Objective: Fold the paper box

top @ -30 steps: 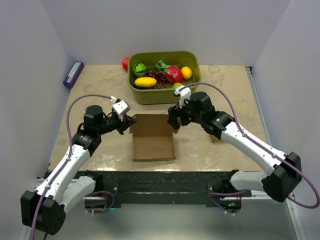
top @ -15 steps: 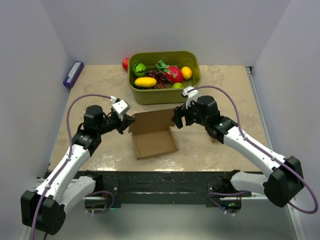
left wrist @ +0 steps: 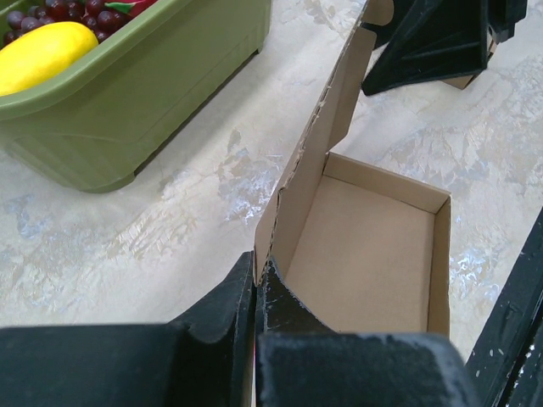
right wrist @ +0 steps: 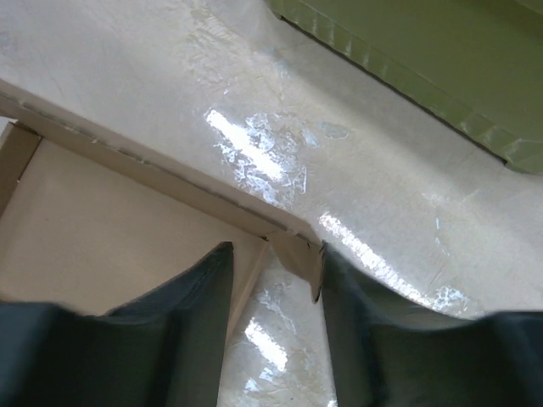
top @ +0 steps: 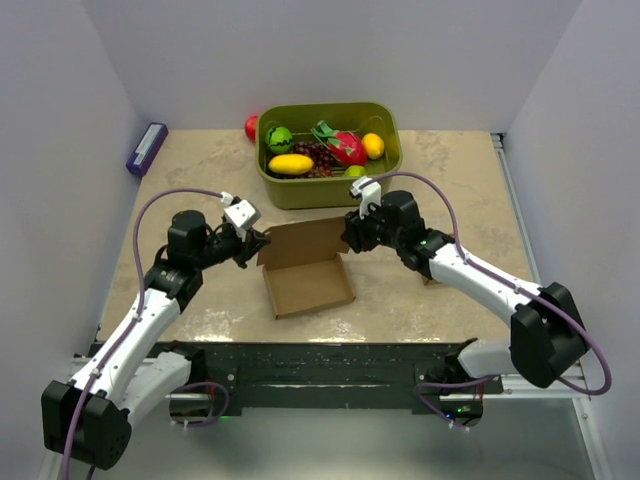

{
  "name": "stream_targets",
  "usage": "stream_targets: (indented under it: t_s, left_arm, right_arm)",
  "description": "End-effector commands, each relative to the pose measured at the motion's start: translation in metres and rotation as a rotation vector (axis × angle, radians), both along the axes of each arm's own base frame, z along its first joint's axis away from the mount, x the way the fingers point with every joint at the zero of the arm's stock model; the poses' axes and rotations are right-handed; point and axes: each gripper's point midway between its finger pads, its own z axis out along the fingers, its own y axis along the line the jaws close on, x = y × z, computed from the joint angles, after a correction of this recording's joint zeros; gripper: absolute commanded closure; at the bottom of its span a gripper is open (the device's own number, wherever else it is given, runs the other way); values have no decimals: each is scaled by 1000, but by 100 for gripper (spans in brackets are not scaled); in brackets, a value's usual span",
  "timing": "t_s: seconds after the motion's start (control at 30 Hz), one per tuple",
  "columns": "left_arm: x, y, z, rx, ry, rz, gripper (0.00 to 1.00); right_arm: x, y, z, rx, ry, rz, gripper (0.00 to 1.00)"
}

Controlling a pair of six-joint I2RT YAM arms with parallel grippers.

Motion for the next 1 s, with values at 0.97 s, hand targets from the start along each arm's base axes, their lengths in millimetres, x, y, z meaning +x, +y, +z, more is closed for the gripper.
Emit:
stream_targets:
  t_s: [0.97]
  left_arm:
    - [110,-44,36,-142,-195,469,100]
  right_arm:
    - [66,-6,74,133,-267,-573,100]
